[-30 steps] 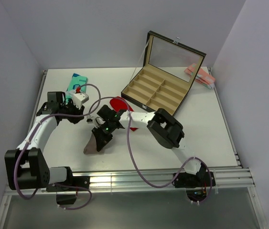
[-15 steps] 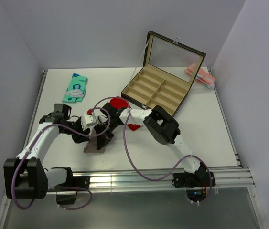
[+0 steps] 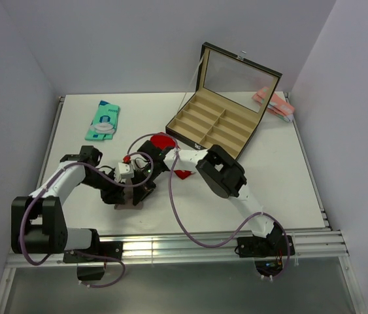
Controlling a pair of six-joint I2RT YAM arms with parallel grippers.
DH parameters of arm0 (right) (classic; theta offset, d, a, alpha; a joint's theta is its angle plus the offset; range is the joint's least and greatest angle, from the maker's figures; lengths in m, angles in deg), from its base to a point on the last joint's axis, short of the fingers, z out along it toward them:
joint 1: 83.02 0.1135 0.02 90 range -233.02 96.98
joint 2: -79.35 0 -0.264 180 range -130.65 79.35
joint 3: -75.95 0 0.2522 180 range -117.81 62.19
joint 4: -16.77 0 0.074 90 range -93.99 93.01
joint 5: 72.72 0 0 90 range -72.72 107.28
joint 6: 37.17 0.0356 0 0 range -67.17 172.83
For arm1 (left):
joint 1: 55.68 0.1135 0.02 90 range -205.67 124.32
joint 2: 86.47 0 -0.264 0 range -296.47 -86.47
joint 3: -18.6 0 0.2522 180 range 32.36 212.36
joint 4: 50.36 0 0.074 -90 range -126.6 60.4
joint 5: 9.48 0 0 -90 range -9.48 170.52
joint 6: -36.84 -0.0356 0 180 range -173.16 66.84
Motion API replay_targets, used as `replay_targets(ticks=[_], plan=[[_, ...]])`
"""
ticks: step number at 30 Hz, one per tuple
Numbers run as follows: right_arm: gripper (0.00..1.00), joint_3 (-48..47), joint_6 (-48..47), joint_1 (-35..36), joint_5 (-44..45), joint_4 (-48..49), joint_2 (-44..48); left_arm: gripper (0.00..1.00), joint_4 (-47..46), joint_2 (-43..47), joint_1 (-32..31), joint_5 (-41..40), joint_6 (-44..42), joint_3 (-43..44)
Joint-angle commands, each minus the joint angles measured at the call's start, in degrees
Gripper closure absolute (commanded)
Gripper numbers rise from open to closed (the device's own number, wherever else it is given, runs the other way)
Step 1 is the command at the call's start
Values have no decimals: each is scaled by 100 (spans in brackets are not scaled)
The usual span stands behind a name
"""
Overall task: Roll the socks
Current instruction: Roll the sock at the center of the board.
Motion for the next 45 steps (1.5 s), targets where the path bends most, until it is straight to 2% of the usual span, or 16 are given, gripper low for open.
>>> replay_targets(ticks=[1, 8, 18, 21, 26, 28, 29, 31, 32, 37, 41, 45], plan=[[80, 218, -147, -37, 911, -63, -381, 53, 108, -186, -22, 340, -93, 239], [80, 253, -59, -37, 938, 68, -389, 54, -7, -625, -48, 200, 83, 389], [80, 306, 161, -46, 920, 279, -425, 61, 415, -1416, -198, -143, -75, 609], [80, 350, 257, -46, 990, 367, -381, 69, 406, -1636, -198, -178, 30, 687], [71, 990, 670, -46, 1262, 1173, 31, 92, 240, -2014, -198, -275, 364, 863], [68, 1419, 872, -46, 1683, 1429, 251, 100, 55, -2102, -198, -380, 584, 899], [63, 1631, 969, -55, 1789, 1892, 539, 100, -67, -2120, -206, -459, 688, 899], [58, 2253, 1233, -46, 2228, 2186, 1022, 100, -287, -2225, -206, -599, 927, 934], [56, 2483, 1320, -46, 2360, 2770, 1182, 100, -410, -2278, -206, -670, 1014, 951], [53, 3888, 1629, -38, 3412, 3838, 2349, 100, -701, -2699, -206, -917, 1559, 1223], [53, 4716, 1427, 41, 4504, 4356, 3177, 100, -736, -2928, -241, -943, 1823, 1452], [52, 5131, 622, 392, 5576, 4393, 3846, 100, -789, -3130, -382, -1031, 1955, 1645]])
